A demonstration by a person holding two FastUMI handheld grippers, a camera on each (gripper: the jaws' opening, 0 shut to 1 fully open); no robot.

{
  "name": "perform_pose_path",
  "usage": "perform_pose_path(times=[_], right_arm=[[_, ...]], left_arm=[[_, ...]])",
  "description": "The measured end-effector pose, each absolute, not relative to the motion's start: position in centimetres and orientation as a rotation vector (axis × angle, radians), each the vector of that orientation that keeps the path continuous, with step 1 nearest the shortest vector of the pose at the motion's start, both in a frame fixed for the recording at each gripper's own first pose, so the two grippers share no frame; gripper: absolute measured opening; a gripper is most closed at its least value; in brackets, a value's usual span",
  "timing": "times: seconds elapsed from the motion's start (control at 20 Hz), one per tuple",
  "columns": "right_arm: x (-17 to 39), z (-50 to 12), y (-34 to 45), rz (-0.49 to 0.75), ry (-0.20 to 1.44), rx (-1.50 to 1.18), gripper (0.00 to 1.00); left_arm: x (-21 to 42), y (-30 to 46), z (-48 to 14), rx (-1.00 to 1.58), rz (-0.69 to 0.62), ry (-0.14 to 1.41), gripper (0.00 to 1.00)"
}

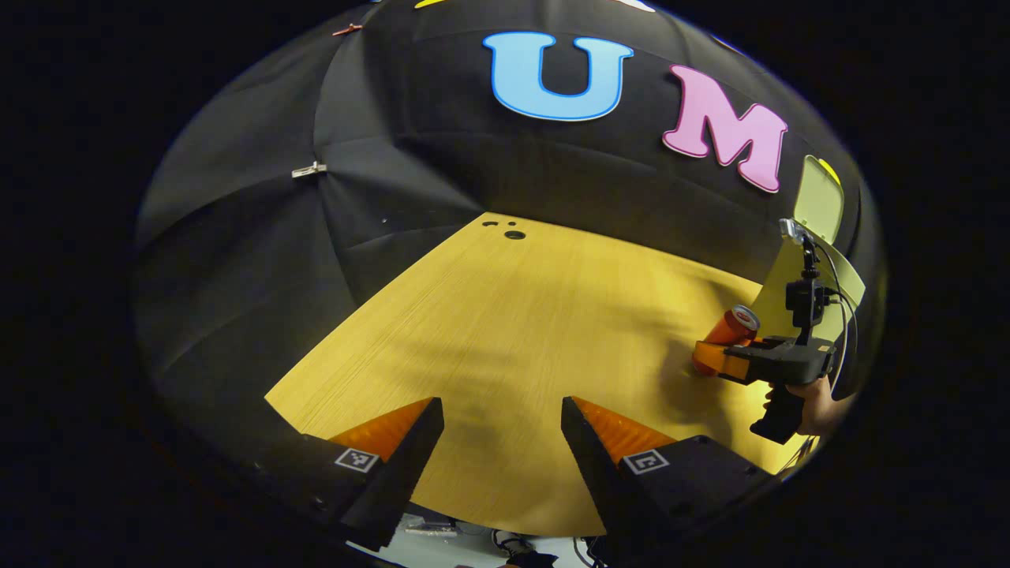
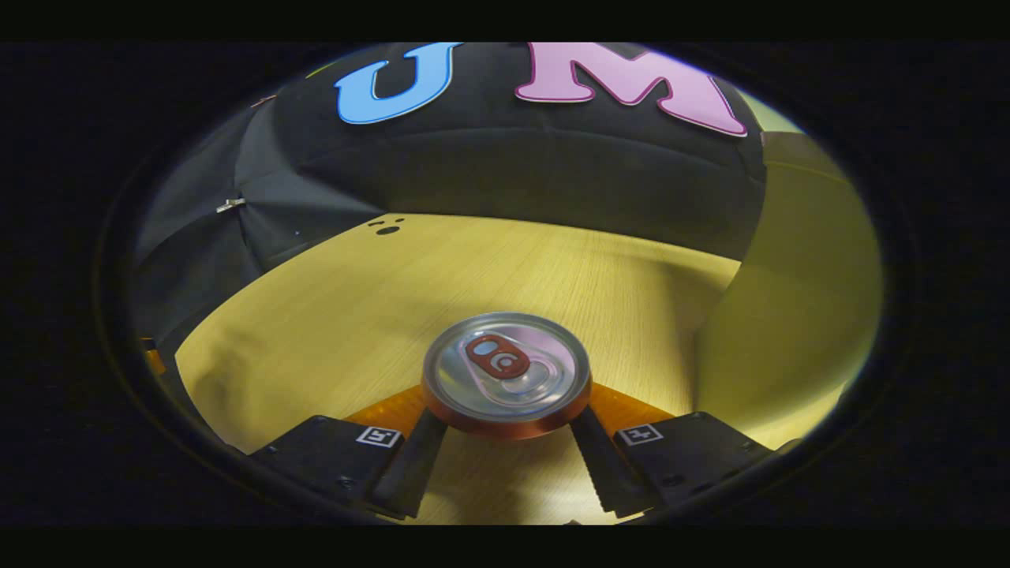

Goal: Press the lid of the desktop garbage bin to open it, pick up the crumpled paper on the desktop and throw it into the bin, then pick up the pop can on the desktop and drop it into the bin, and finally close the garbage bin lid.

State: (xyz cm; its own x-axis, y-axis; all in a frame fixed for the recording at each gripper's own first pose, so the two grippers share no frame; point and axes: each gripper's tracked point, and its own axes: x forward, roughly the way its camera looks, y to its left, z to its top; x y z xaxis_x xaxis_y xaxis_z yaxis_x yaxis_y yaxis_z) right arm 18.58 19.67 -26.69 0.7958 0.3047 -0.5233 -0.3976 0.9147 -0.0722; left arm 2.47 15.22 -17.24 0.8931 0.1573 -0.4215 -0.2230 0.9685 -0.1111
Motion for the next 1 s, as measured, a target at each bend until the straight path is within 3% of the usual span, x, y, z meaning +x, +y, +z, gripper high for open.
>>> perform_pose_path(times=[0.35, 0.55, 0.6, 1.0], right_arm=[[17.3, -19.3, 20.1, 0.395, 0.438, -0.233, 0.83], [16.0, -14.2, 20.6, 0.386, 0.372, -0.222, 0.80], [15.6, -12.7, 20.6, 0.386, 0.350, -0.218, 0.83], [12.7, -3.8, 18.9, 0.367, 0.269, -0.153, 0.83]], left_arm=[[2.4, 14.1, -13.6, -0.002, 0.111, 0.340, 0.96], [1.9, 12.5, -12.6, -0.012, 0.029, 0.311, 0.96], [1.8, 12.5, -12.8, -0.009, 0.013, 0.307, 0.96], [0.5, 10.5, -9.9, -0.020, -0.092, 0.245, 0.96]])
